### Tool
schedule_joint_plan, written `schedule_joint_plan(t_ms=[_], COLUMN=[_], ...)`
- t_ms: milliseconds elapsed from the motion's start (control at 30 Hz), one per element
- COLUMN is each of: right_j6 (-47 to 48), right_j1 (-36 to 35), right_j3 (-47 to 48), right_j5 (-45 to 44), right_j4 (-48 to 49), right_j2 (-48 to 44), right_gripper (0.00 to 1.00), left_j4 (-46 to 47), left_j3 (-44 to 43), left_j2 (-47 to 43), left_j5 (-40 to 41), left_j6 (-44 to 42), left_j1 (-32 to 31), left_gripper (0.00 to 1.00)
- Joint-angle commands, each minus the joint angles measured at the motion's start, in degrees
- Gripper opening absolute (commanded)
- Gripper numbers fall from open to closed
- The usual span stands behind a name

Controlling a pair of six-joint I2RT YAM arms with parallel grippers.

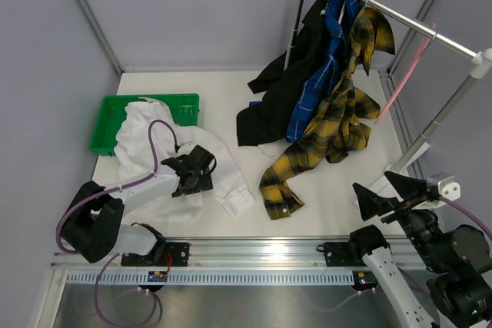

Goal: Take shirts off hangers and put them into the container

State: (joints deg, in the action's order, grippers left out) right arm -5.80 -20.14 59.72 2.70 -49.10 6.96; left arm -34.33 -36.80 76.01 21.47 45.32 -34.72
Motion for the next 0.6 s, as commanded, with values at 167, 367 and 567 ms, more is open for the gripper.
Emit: schedule_joint_plan(t_ms=[167, 367, 567], right_j6=[0.71, 0.88, 0.88], right_j1=[-0.6, -0.6, -0.69], right_j3=[-0.93, -1.36, -1.1], right_j5=[1.17, 0.82, 0.99], right_j4=[1.64, 1.64, 1.73], right_j2=[-1.42, -1.78, -1.43], right_gripper=[0.99, 0.99, 0.99], left_j4=[3.57, -2.05, -10.49], left_j3=[-0.9, -5.47, -18.03], left_j2=[3.8, 0.03, -5.95], left_j5=[4.27, 9.27, 14.2], left_j6=[1.53, -0.49, -5.94], left_j1=[-0.17, -0.08, 1.32], left_gripper=[0.44, 0.0, 0.0])
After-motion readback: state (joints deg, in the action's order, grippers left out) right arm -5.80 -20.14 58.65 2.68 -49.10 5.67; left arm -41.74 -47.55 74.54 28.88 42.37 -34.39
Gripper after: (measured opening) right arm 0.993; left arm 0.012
